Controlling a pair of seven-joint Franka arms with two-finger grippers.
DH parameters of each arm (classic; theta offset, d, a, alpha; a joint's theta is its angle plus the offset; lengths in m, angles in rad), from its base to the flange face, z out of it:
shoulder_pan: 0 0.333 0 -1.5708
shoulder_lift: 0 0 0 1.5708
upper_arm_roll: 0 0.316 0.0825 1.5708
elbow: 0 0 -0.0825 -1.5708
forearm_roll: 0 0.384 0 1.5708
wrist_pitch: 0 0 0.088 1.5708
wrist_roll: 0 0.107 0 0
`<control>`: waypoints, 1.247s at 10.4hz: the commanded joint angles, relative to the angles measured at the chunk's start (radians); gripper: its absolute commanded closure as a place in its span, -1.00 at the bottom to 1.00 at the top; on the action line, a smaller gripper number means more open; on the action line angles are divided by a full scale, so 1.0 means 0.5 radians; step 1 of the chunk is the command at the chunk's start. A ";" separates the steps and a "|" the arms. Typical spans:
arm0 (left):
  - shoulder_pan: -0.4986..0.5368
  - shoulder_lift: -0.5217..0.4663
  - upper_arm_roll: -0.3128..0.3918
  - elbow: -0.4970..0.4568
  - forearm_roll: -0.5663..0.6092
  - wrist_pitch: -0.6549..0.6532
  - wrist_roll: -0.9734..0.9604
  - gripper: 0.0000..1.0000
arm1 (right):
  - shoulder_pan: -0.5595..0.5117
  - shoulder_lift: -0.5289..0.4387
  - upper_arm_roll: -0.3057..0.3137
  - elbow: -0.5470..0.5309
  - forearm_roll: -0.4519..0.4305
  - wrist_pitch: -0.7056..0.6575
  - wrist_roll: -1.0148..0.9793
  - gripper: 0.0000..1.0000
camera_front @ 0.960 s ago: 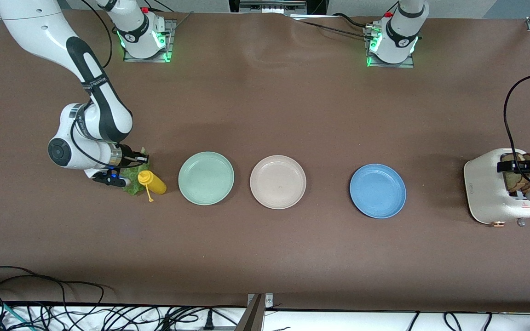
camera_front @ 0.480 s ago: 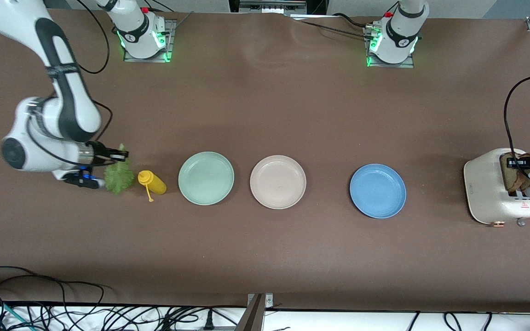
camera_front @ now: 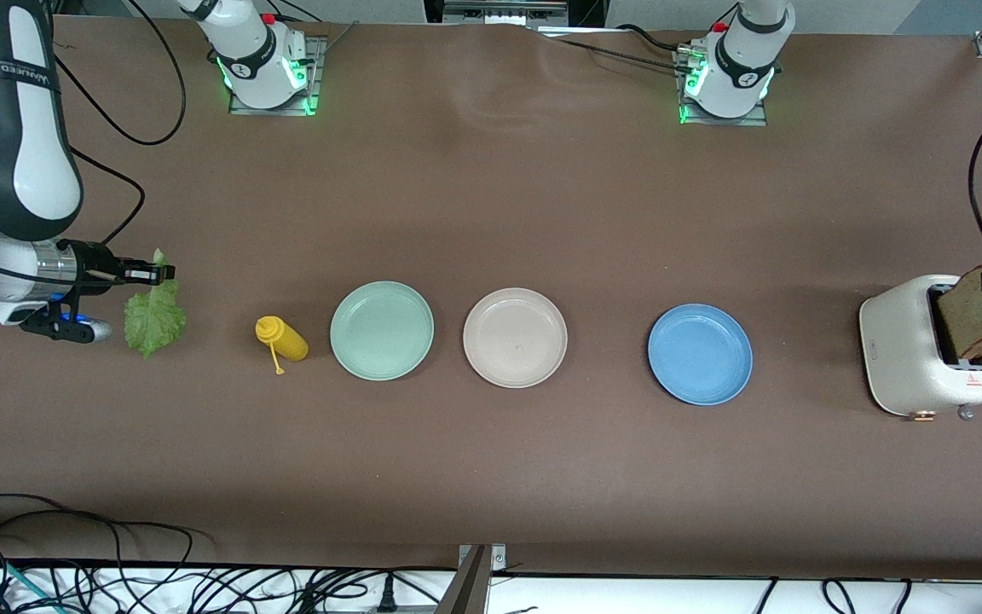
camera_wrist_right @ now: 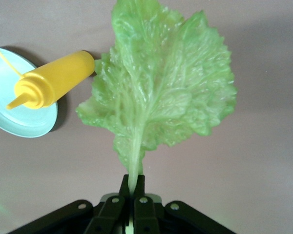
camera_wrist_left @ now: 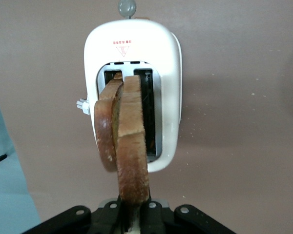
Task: Make sandwich on beige plate with both arms
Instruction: 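Pull the bread slice from the toaster with the left gripper toward the beige plate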
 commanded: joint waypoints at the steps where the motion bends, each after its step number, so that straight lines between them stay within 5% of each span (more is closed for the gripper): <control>1: -0.051 -0.027 -0.220 0.226 0.035 -0.318 0.018 1.00 | 0.021 -0.031 0.013 0.062 0.004 -0.110 0.024 1.00; 4: -0.094 0.025 -0.530 0.242 -0.117 -0.344 -0.055 1.00 | 0.112 -0.084 0.056 0.068 -0.076 -0.132 0.228 1.00; 9: -0.422 0.393 -0.540 0.236 -0.859 -0.310 -0.160 1.00 | 0.272 -0.093 0.181 0.068 -0.186 -0.132 0.579 1.00; 13: -0.741 0.678 -0.540 0.236 -1.463 0.183 -0.148 1.00 | 0.278 -0.096 0.292 0.083 -0.232 -0.135 0.778 1.00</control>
